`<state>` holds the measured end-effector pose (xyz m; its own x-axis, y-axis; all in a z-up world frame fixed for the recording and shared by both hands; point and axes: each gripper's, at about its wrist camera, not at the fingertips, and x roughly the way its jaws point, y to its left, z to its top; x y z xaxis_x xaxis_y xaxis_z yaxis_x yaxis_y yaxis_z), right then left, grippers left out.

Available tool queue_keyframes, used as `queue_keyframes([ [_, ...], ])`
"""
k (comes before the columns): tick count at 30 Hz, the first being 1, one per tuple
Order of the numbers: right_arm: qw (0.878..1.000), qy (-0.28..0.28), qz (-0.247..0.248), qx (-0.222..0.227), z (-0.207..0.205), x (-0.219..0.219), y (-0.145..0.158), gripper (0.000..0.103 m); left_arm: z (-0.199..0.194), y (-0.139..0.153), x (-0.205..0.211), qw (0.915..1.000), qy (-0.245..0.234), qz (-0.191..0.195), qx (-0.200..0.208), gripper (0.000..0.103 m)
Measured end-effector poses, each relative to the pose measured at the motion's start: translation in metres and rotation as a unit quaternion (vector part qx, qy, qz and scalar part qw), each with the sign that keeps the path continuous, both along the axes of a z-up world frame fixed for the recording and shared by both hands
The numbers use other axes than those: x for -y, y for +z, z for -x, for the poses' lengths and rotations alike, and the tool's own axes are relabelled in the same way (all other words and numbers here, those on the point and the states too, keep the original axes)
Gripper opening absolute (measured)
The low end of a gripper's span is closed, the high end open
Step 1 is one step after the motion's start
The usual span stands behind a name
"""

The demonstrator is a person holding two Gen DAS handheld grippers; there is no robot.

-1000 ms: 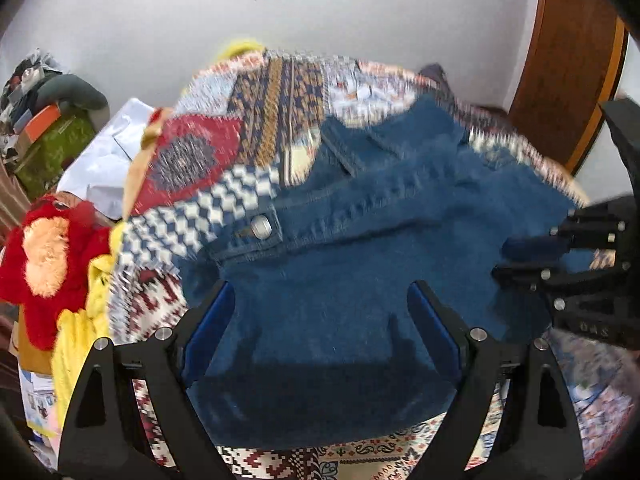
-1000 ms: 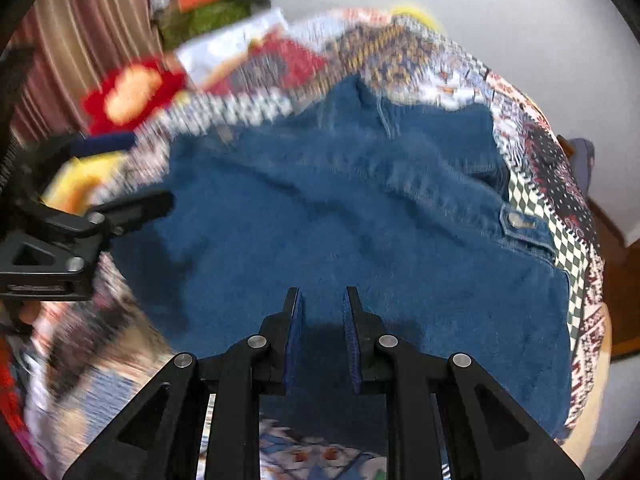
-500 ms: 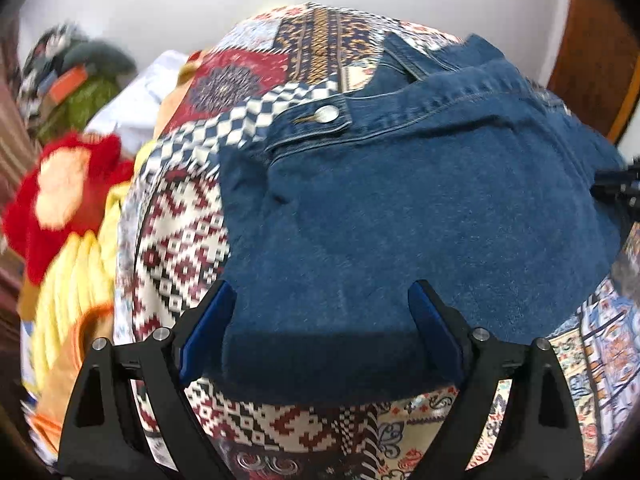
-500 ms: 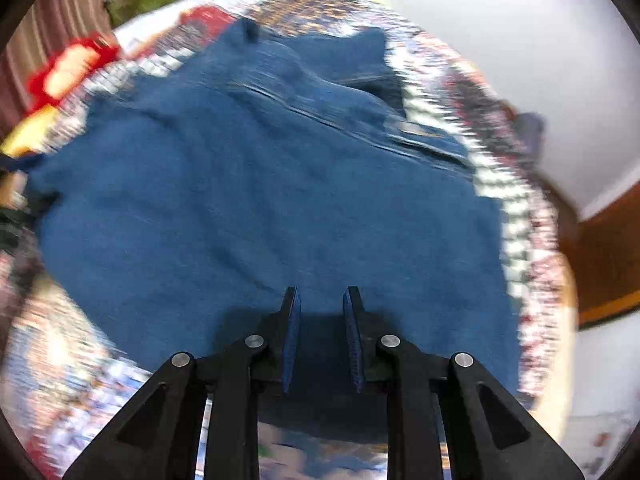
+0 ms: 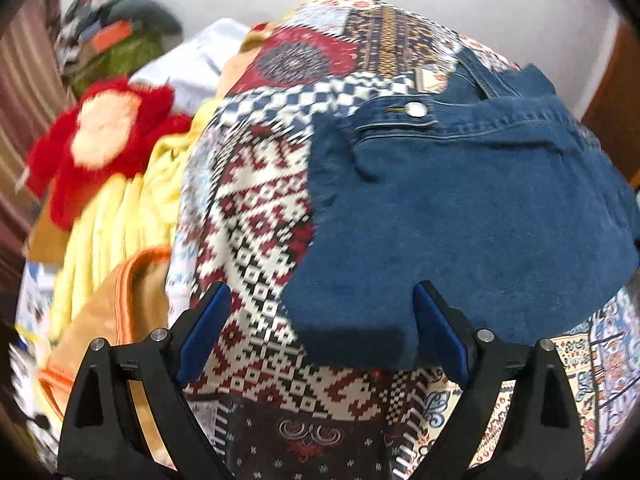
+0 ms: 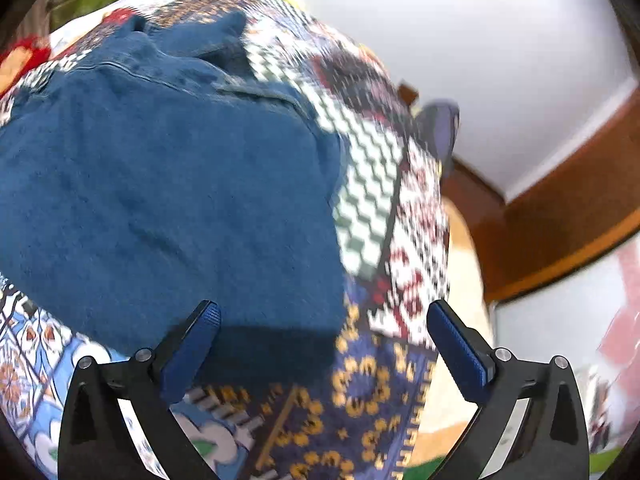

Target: Fold large clothes

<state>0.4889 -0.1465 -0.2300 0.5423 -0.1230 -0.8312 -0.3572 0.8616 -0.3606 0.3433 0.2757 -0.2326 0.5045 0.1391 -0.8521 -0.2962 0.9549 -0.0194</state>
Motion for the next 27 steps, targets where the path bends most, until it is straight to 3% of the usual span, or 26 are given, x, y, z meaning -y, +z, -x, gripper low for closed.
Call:
queue_keyframes([
  [6, 1.0, -0.015, -0.022, -0.001, 0.016, 0.023, 0.016, 0.102, 0.025, 0.009, -0.019, 0.998, 0.061, -0.015, 0.006, 0.093],
  [10, 0.998, 0.002, -0.053, 0.015, 0.032, 0.016, 0.038, 0.102, 0.044, 0.021, -0.025, 0.9959, 0.087, 0.006, 0.025, 0.093],
  [17, 0.993, 0.043, -0.109, 0.034, 0.045, -0.019, 0.074, 0.102, 0.059, 0.039, 0.004, 0.9947, 0.08, 0.0, 0.065, 0.093],
  [21, 0.987, 0.073, -0.136, 0.042, 0.05, -0.046, 0.083, 0.102, 0.055, 0.035, 0.026, 0.9953, 0.058, 0.038, 0.068, 0.093],
  [27, 0.975, 0.099, -0.199, 0.016, 0.044, -0.075, 0.077, 0.102, 0.031, 0.002, 0.042, 0.9892, 0.033, 0.136, 0.044, 0.093],
])
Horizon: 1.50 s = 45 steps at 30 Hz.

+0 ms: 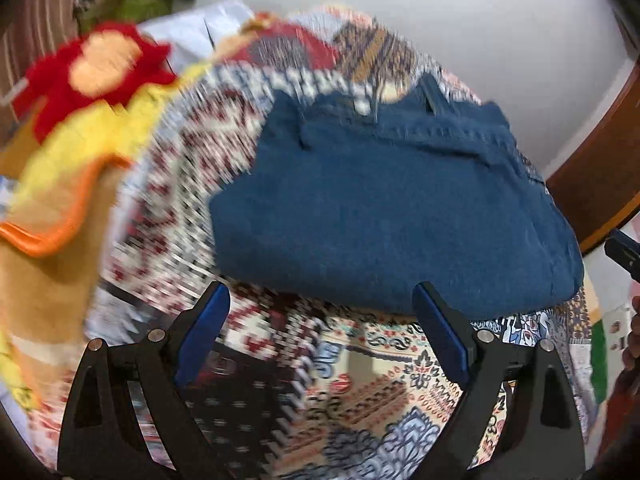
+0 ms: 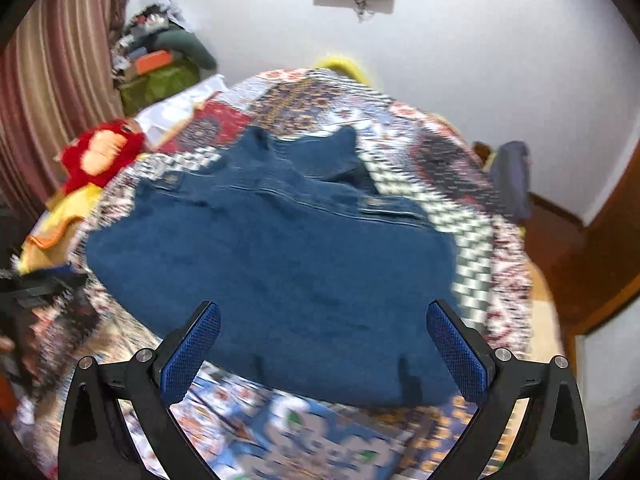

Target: Fold large clothes

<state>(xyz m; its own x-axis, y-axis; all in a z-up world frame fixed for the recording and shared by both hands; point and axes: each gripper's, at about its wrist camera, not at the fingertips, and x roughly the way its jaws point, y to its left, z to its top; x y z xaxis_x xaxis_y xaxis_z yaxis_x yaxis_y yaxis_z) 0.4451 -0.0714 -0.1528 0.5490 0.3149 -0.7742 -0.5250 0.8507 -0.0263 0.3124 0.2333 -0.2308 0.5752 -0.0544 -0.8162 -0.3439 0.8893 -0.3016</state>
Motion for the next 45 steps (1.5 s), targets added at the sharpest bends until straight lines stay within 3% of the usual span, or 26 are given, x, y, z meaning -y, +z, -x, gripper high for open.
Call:
queue_keyframes([
  [3, 1.0, 0.014, -0.015, -0.023, -0.008, -0.013, -0.012, 0.102, -0.011, -0.017, 0.001, 0.9977, -0.004, 0.068, 0.001, 0.093],
  [7, 0.998, 0.022, 0.002, -0.059, -0.023, -0.028, -0.042, 0.102, -0.027, -0.03, 0.002, 0.9887, 0.001, 0.148, 0.025, 0.093],
  [13, 0.991, 0.025, -0.002, -0.129, -0.039, -0.034, -0.086, 0.102, -0.049, -0.044, -0.009, 0.9798, 0.061, 0.186, 0.043, 0.093],
  [16, 0.992, 0.023, -0.007, -0.123, -0.04, -0.033, -0.091, 0.103, -0.058, -0.054, -0.019, 0.9771, 0.095, 0.185, 0.045, 0.089],
  [19, 0.992, 0.024, -0.005, -0.125, -0.04, -0.034, -0.089, 0.103, -0.059, -0.055, -0.027, 0.9668, 0.136, 0.208, 0.06, 0.082],
  [24, 0.991, 0.025, -0.008, -0.135, -0.038, -0.032, -0.084, 0.102, -0.052, -0.035, -0.032, 0.97, 0.145, 0.179, 0.077, 0.045],
  [27, 0.988, 0.021, -0.029, -0.149, -0.037, -0.027, -0.077, 0.102, -0.047, -0.017, -0.041, 0.97, 0.13, 0.174, 0.109, 0.035],
  [30, 0.984, 0.017, -0.058, -0.165, -0.037, -0.024, -0.069, 0.102, -0.047, 0.012, -0.041, 0.9747, 0.107, 0.145, 0.132, 0.031],
  [33, 0.981, 0.013, -0.083, -0.173, -0.039, -0.028, -0.055, 0.102, -0.042, 0.055, -0.034, 0.9784, 0.083, 0.087, 0.168, 0.031],
  [38, 0.984, 0.034, -0.09, -0.151, -0.036, -0.059, -0.035, 0.102, -0.035, 0.118, -0.02, 0.9719, 0.048, 0.024, 0.229, 0.03],
  [41, 0.982, 0.061, -0.082, -0.158, -0.032, -0.088, -0.042, 0.102, -0.036, 0.146, -0.002, 0.9679, 0.023, -0.033, 0.248, 0.03],
  [45, 0.973, 0.071, -0.081, -0.203, -0.027, -0.121, -0.079, 0.103, -0.048, 0.154, 0.024, 0.9678, -0.023, -0.059, 0.244, 0.03],
])
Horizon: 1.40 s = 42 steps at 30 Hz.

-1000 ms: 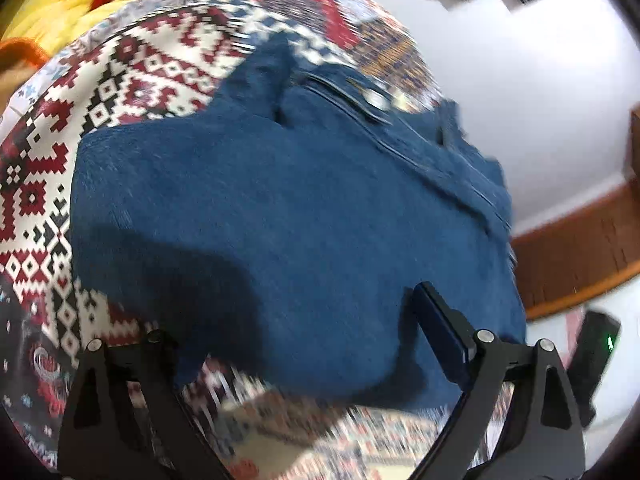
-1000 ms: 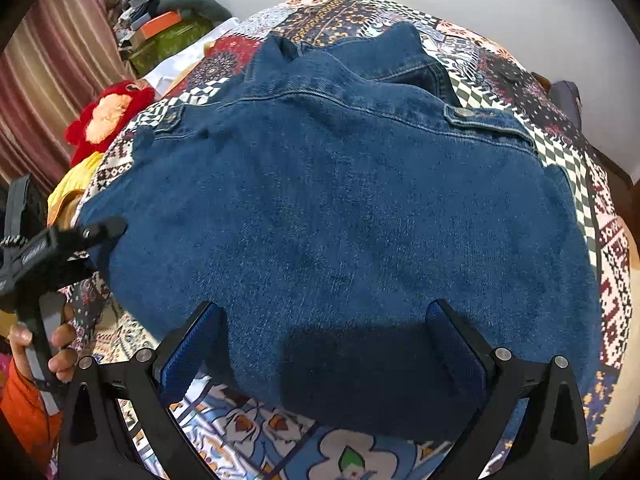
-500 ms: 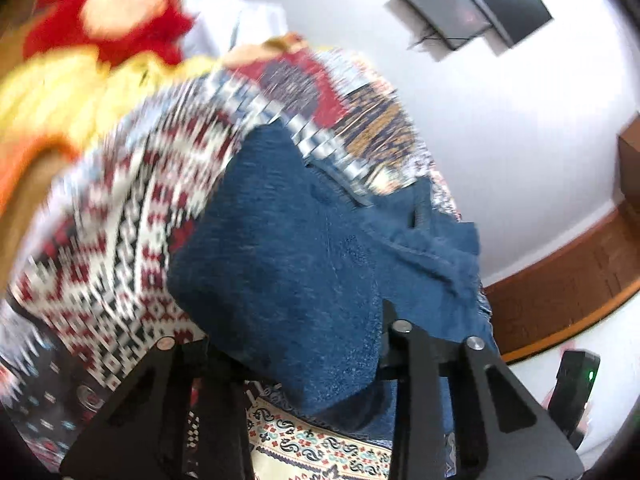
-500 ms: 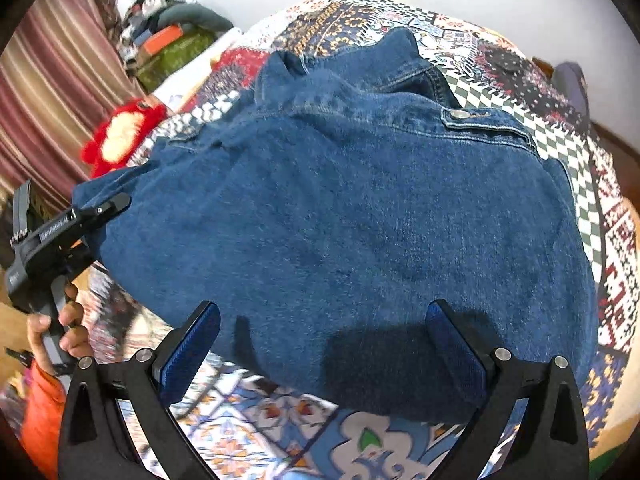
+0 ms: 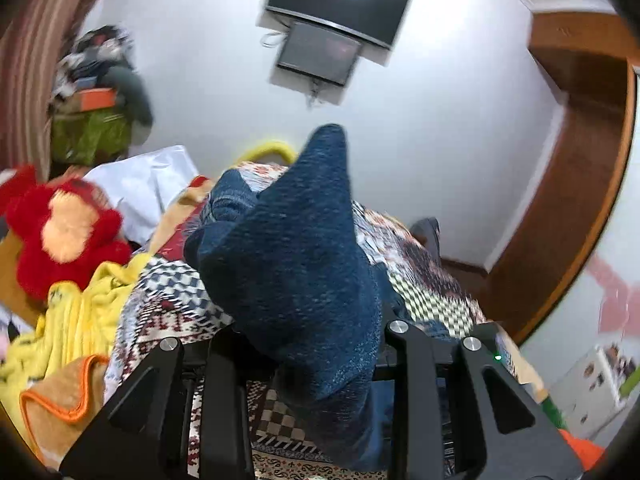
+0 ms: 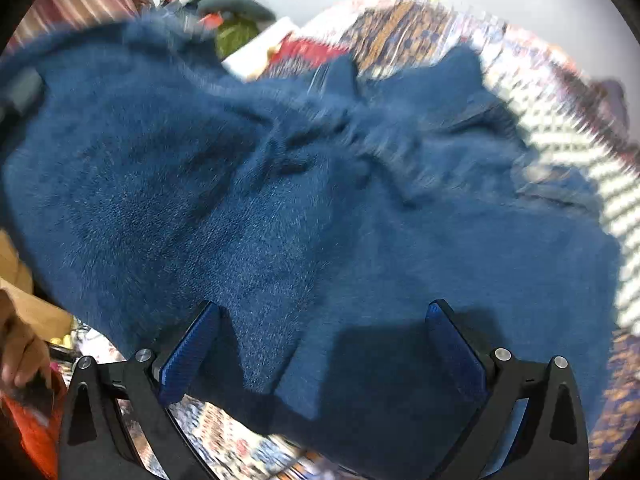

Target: Fold large clothes

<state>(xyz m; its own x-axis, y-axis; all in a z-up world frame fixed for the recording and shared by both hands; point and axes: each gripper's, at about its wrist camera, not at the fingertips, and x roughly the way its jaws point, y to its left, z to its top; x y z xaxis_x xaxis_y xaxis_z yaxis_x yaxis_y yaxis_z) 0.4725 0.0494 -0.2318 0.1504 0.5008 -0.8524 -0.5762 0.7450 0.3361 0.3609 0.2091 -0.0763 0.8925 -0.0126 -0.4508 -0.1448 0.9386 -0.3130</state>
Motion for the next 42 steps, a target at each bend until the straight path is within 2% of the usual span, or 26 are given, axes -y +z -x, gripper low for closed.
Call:
queue_keyframes([
  [2, 1.0, -0.016, -0.003, -0.027, -0.004, -0.001, -0.016, 0.103, -0.017, -0.005, 0.013, 0.9995, -0.016, -0.019, -0.019, 0.03],
  [3, 1.0, -0.013, 0.001, -0.025, -0.004, -0.003, -0.019, 0.103, -0.025, -0.007, 0.02, 0.9991, -0.02, -0.028, -0.024, 0.03],
  [7, 0.999, 0.026, 0.014, -0.03, 0.001, 0.007, -0.007, 0.103, -0.043, -0.005, 0.051, 0.9972, -0.05, -0.049, -0.027, 0.03],
  [9, 1.0, 0.01, 0.011, -0.026, 0.001, 0.029, 0.003, 0.103, -0.047, -0.001, 0.069, 0.9956, -0.067, -0.062, -0.022, 0.03],
  [14, 0.997, -0.083, 0.003, 0.007, -0.002, 0.129, 0.035, 0.103, -0.063, 0.0, 0.139, 0.985, -0.134, -0.108, -0.019, 0.03],
  [16, 0.991, -0.132, 0.018, 0.023, -0.004, 0.175, 0.047, 0.103, -0.069, -0.008, 0.172, 0.9769, -0.167, -0.132, -0.023, 0.03],
  [18, 0.985, -0.168, 0.026, 0.034, -0.007, 0.214, 0.056, 0.103, -0.073, -0.019, 0.202, 0.9686, -0.203, -0.139, -0.035, 0.03],
  [21, 0.975, -0.218, 0.025, 0.027, -0.006, 0.271, 0.065, 0.103, -0.074, -0.048, 0.238, 0.952, -0.251, -0.156, -0.08, 0.03],
  [22, 0.972, -0.231, 0.026, 0.026, -0.003, 0.286, 0.068, 0.103, -0.073, -0.063, 0.252, 0.943, -0.27, -0.165, -0.103, 0.03],
  [25, 0.967, -0.252, 0.034, 0.033, 0.008, 0.31, 0.079, 0.103, -0.06, -0.09, 0.276, 0.9248, -0.294, -0.202, -0.133, 0.03],
  [28, 0.966, -0.255, 0.029, 0.035, 0.016, 0.325, 0.085, 0.103, -0.046, -0.106, 0.281, 0.9174, -0.304, -0.207, -0.152, 0.031],
  [31, 0.967, -0.253, 0.021, 0.036, 0.02, 0.326, 0.087, 0.103, -0.035, -0.114, 0.283, 0.9093, -0.318, -0.206, -0.171, 0.041],
  [33, 0.968, -0.247, 0.012, 0.035, 0.021, 0.322, 0.089, 0.103, -0.026, -0.11, 0.285, 0.9072, -0.325, -0.202, -0.175, 0.054],
  [36, 0.973, -0.228, 0.004, 0.04, 0.024, 0.308, 0.092, 0.103, -0.016, -0.096, 0.277, 0.9109, -0.339, -0.146, -0.185, 0.062],
  [39, 0.978, -0.204, -0.003, 0.048, 0.028, 0.288, 0.102, 0.103, -0.01, -0.079, 0.259, 0.9209, -0.323, -0.114, -0.186, 0.072],
  [41, 0.98, -0.19, -0.008, 0.053, 0.028, 0.275, 0.105, 0.103, -0.003, -0.066, 0.241, 0.9309, -0.3, -0.111, -0.176, 0.075],
  [42, 0.982, -0.183, -0.011, 0.055, 0.028, 0.268, 0.108, 0.103, -0.001, -0.06, 0.229, 0.9369, -0.281, -0.118, -0.172, 0.081],
])
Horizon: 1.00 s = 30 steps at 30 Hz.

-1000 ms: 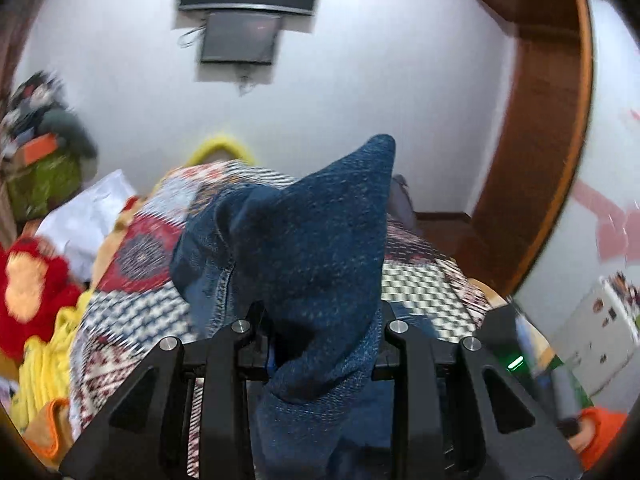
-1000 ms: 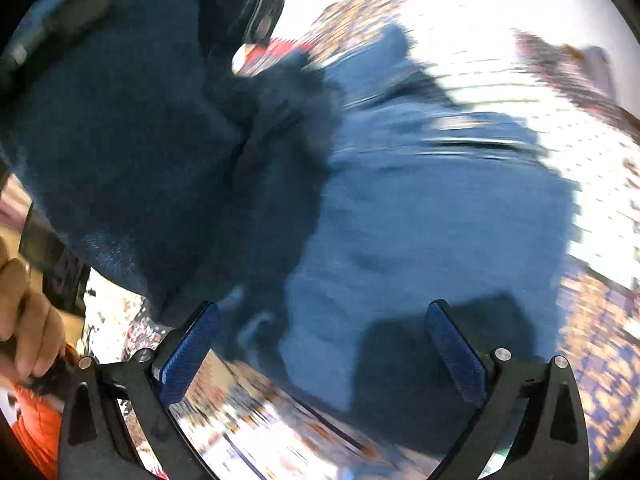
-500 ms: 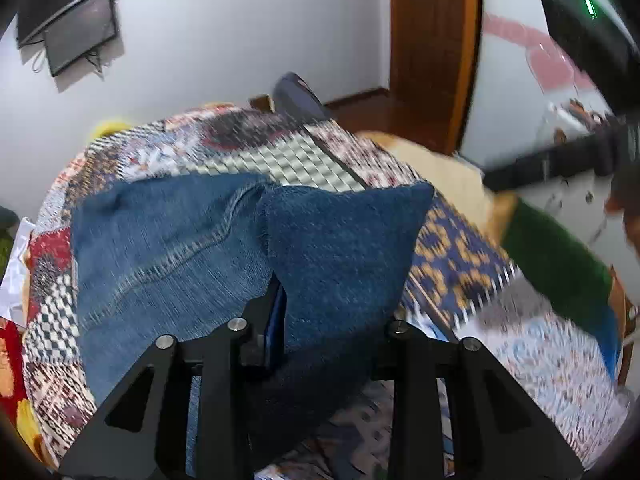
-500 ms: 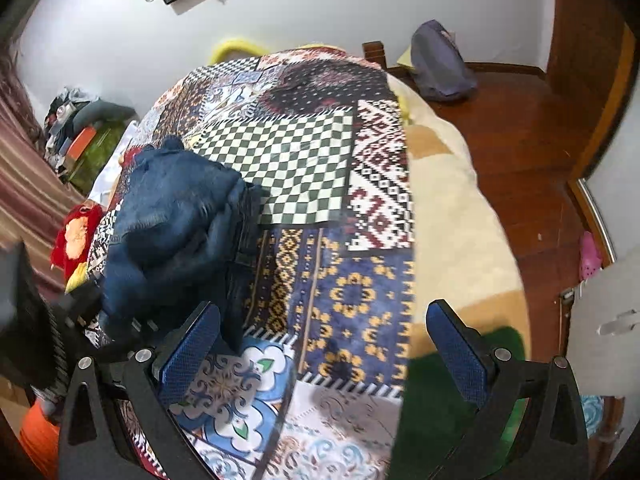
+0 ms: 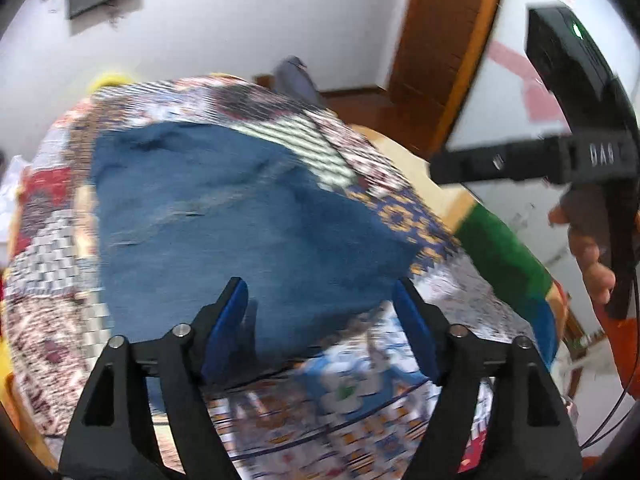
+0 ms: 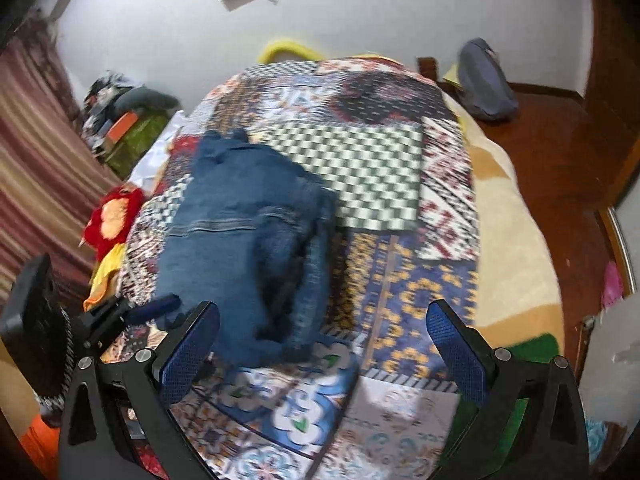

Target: Fold large clothes

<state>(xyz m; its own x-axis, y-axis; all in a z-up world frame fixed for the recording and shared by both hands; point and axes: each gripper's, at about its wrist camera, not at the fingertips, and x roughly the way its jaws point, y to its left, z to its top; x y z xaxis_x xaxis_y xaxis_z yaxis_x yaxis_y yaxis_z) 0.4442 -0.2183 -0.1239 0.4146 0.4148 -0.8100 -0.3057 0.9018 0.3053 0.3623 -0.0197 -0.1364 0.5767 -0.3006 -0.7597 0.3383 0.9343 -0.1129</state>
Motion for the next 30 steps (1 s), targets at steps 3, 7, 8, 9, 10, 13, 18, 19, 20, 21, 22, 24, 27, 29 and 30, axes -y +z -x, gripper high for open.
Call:
queue_keyframes([
  [3, 1.0, 0.025, -0.009, 0.001, -0.003, -0.025, 0.002, 0.103, 0.002, 0.015, -0.029, 0.9984, 0.041, -0.025, 0.03, 0.091],
  [7, 0.998, 0.057, -0.005, -0.007, -0.011, -0.061, -0.011, 0.103, -0.006, 0.017, -0.062, 0.9941, 0.085, -0.057, 0.035, 0.095],
  [8, 0.998, 0.063, -0.002, -0.012, -0.013, -0.068, -0.017, 0.103, -0.009, 0.014, -0.067, 0.9937, 0.089, -0.062, 0.029, 0.096],
  [9, 0.997, 0.069, 0.001, -0.019, -0.016, -0.076, -0.024, 0.103, -0.012, 0.008, -0.071, 0.9933, 0.092, -0.067, 0.022, 0.096],
  [10, 0.997, 0.074, 0.004, -0.026, -0.018, -0.081, -0.031, 0.103, -0.015, 0.002, -0.075, 0.9925, 0.097, -0.073, 0.015, 0.096],
  [13, 0.995, 0.077, 0.026, -0.056, -0.026, -0.091, -0.059, 0.103, -0.022, -0.024, -0.083, 0.9904, 0.108, -0.086, -0.009, 0.096],
  [18, 0.992, 0.069, 0.07, -0.081, -0.033, -0.074, -0.095, 0.103, -0.018, -0.06, -0.094, 0.9904, 0.115, -0.067, -0.039, 0.098],
  [19, 0.992, 0.062, 0.071, -0.087, -0.034, -0.062, -0.099, 0.103, -0.014, -0.06, -0.096, 0.9911, 0.113, -0.061, -0.036, 0.099],
  [20, 0.992, 0.058, 0.062, -0.091, -0.035, -0.052, -0.101, 0.103, -0.011, -0.06, -0.098, 0.9916, 0.111, -0.059, -0.032, 0.099],
  [21, 0.993, 0.055, 0.051, -0.095, -0.035, -0.043, -0.101, 0.103, -0.008, -0.059, -0.101, 0.9913, 0.112, -0.063, -0.029, 0.103],
  [22, 0.993, 0.05, 0.04, -0.097, -0.035, -0.032, -0.101, 0.103, -0.004, -0.06, -0.105, 0.9913, 0.11, -0.066, -0.03, 0.103],
  [24, 0.993, 0.048, 0.034, -0.101, -0.034, -0.021, -0.101, 0.103, 0.003, -0.064, -0.112, 0.9913, 0.103, -0.069, -0.042, 0.103],
  [27, 0.994, 0.05, 0.049, -0.087, -0.027, -0.013, -0.096, 0.103, 0.018, -0.067, -0.127, 0.9907, 0.103, -0.071, -0.053, 0.103],
  [29, 0.994, 0.05, 0.065, -0.07, -0.024, -0.012, -0.09, 0.103, 0.025, -0.071, -0.136, 0.9829, 0.129, -0.121, -0.052, 0.103],
  [30, 0.994, 0.053, 0.072, -0.062, -0.022, -0.011, -0.087, 0.103, 0.027, -0.074, -0.142, 0.9763, 0.146, -0.15, -0.053, 0.103],
])
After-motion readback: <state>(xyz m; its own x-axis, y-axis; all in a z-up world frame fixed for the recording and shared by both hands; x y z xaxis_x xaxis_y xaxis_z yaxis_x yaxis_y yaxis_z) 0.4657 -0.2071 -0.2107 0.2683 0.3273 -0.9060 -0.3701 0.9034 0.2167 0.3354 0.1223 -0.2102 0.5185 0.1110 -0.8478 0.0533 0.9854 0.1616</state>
